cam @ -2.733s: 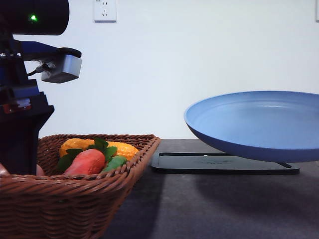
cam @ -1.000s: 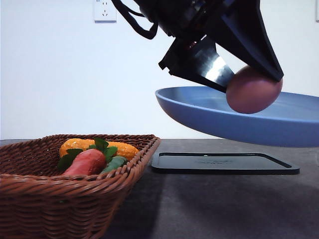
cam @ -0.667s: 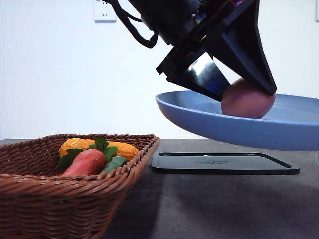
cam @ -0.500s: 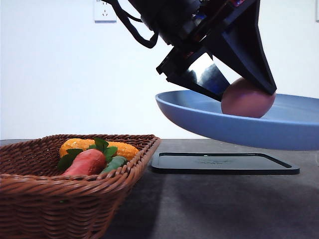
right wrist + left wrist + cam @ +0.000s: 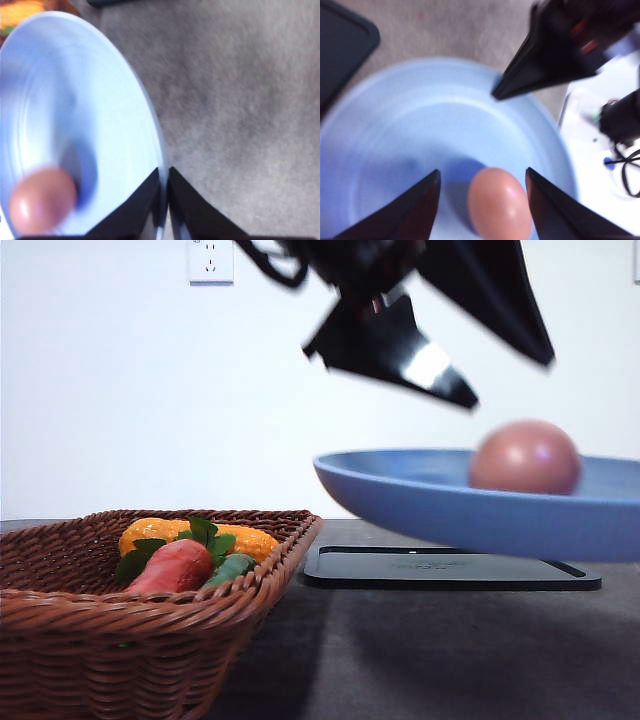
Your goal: Transfer egg from basket to plate and serve
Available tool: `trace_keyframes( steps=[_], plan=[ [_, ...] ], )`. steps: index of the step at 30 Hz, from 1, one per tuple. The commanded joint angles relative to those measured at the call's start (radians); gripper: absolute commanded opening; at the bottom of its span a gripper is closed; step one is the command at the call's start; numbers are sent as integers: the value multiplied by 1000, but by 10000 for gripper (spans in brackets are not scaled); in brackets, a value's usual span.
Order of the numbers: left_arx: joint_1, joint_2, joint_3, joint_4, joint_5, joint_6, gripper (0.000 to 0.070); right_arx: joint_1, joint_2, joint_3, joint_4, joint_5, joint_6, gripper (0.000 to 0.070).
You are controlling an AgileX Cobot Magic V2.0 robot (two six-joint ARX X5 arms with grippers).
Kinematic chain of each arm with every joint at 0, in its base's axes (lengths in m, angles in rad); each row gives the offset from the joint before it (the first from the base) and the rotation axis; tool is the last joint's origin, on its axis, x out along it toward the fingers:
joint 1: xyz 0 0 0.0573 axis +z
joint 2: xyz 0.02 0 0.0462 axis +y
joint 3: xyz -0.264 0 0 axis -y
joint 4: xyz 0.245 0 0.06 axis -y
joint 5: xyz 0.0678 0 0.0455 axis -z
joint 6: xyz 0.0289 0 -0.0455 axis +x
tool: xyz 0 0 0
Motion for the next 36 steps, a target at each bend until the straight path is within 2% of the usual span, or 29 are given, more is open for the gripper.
trace_keyframes(
  steps=[1,7,10,20,25,36],
  plan=[
    [-5,-27,18,-7,2,-15,347,1,35,15,15,-11,17,0],
    [21,-169,18,-63,-10,-15,347,-30,188,46,83,-11,3,0],
    [37,-252,18,-88,-48,-13,347,-46,280,99,103,-10,-22,0],
    [79,-525,18,-278,-340,16,347,-82,621,376,212,-10,-27,0],
    [82,-626,18,-354,-438,15,346,-82,786,520,237,-10,-16,0],
    [82,-708,18,-445,-477,6,344,-82,1052,726,243,11,9,0]
  ],
)
